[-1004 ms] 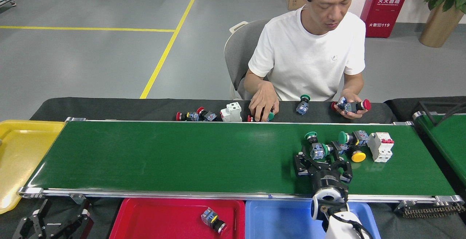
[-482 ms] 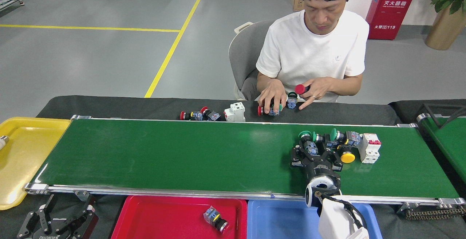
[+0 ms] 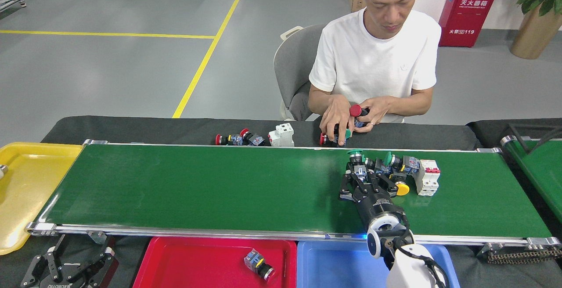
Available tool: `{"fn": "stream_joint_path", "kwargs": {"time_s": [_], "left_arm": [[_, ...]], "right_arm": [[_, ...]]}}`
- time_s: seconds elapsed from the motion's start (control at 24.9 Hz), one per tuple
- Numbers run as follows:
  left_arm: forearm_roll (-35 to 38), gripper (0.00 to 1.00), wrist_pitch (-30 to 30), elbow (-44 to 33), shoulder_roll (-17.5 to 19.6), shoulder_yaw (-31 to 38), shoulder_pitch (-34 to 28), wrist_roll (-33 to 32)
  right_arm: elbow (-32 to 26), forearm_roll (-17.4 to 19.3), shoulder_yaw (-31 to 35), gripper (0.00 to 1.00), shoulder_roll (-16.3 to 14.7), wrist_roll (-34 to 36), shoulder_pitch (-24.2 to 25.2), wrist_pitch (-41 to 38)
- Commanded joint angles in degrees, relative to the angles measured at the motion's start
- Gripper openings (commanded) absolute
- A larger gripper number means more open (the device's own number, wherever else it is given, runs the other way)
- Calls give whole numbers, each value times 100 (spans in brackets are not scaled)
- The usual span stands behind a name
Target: Pick switch part from conveyor to tray
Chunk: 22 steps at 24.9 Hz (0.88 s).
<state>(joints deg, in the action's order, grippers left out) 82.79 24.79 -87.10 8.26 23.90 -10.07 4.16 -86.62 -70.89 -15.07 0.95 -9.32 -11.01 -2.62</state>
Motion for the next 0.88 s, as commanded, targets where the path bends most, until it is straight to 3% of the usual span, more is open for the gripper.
{"fn": "stream_joint_path", "kwargs": {"time_s": [0.0, 0.12, 0.2, 0.24, 0.28, 0.32, 0.36, 0.6, 0.84], "left_arm": [[18, 100, 26, -62, 79, -61, 5, 6], [44, 100, 26, -53, 88, -131, 13, 6], [44, 100, 26, -53, 88, -140, 13, 6], [44, 100, 26, -53, 97, -140, 22, 6], [53, 100, 17, -62, 105, -140, 22, 15], [53, 100, 17, -62, 114, -140, 22, 15], [62, 100, 17, -62, 114, -140, 13, 15], [308, 100, 8, -80, 79, -140, 22, 24], [308, 100, 8, -71, 105, -131, 93, 24]], "right_arm": [[-566, 13, -84, 7, 45, -166, 248, -784], [-847, 5, -549, 10, 239, -219, 696, -1346], [-839, 5, -1033, 17, 274, -219, 898, -1408], [-830, 5, -1359, 25, 256, -228, 978, -1408], [-830, 5, -1622, 46, 274, -280, 1083, -1364], [-839, 5, -1754, 77, 309, -377, 1180, -1329], [-918, 5, -1807, 98, 371, -535, 1320, -1276], [-1129, 13, -1754, 98, 494, -720, 1443, -1241], [-1436, -4, -708, 96, 590, -623, 1373, -740]]}}
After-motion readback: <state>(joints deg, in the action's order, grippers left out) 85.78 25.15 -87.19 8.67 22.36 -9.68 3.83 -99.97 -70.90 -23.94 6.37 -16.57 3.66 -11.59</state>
